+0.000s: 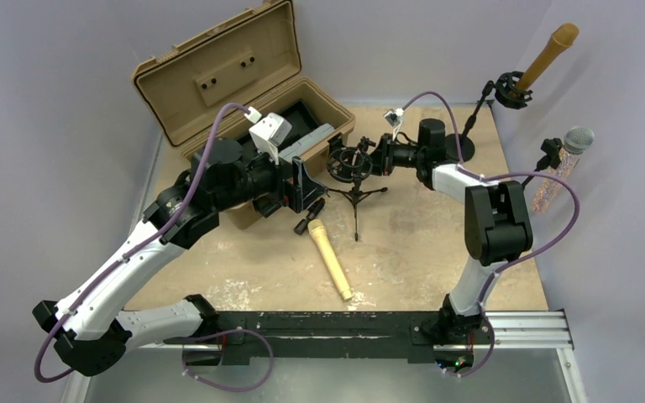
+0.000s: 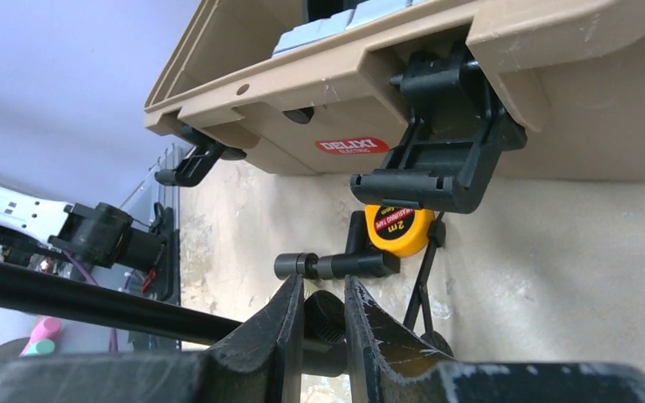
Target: Remove the microphone from the stand
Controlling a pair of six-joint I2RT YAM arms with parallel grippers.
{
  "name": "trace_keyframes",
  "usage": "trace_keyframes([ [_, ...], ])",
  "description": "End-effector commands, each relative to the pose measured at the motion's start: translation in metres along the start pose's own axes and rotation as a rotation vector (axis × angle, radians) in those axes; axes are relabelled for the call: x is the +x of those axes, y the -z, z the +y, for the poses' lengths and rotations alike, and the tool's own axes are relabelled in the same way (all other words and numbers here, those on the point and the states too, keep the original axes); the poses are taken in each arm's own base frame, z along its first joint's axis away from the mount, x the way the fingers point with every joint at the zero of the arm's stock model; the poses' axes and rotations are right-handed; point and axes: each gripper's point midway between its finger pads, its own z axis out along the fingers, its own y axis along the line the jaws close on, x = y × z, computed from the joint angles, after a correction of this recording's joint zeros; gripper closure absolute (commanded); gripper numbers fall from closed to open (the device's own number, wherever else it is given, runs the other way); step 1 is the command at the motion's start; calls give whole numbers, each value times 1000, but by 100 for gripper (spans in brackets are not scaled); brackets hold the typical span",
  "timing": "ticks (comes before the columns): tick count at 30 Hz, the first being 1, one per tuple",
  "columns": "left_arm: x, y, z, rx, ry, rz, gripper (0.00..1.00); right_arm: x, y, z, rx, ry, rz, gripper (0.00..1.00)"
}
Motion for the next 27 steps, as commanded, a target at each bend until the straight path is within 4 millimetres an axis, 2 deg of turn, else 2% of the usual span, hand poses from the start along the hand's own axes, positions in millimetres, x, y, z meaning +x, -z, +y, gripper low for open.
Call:
trace_keyframes([
  [1, -11, 2, -2, 4, -28, -48, 12, 40, -7, -29, 55, -57, 36, 100],
  [9, -13, 4, -3, 3, -37, -56, 12, 22, 5, -23, 84, -62, -6, 100],
  [10, -13, 4, -1, -3, -40, -58, 12, 19, 8, -23, 116, -78, -11, 92],
  [11, -14, 5, -1, -6, -44, -60, 12, 12, 10, -20, 144, -82, -24, 78],
  [13, -14, 5, 1, -14, -49, -64, 11, -6, 17, -11, 185, -78, -60, 58],
  [16, -13, 4, 2, -14, -51, -71, 8, -38, 28, 0, 269, -58, -134, 38],
  [18, -12, 2, 1, -6, -49, -81, 7, -57, 33, 12, 277, -44, -190, 34],
  [20, -11, -2, 1, 1, -45, -108, 7, -71, 40, 15, 323, -41, -235, 30],
  [25, 1, -10, -1, -18, -46, -164, 7, -94, 61, 5, 487, -40, -368, 25],
  [27, -1, -10, -6, -9, 12, -177, 7, -96, 70, 0, 549, -66, -428, 16],
])
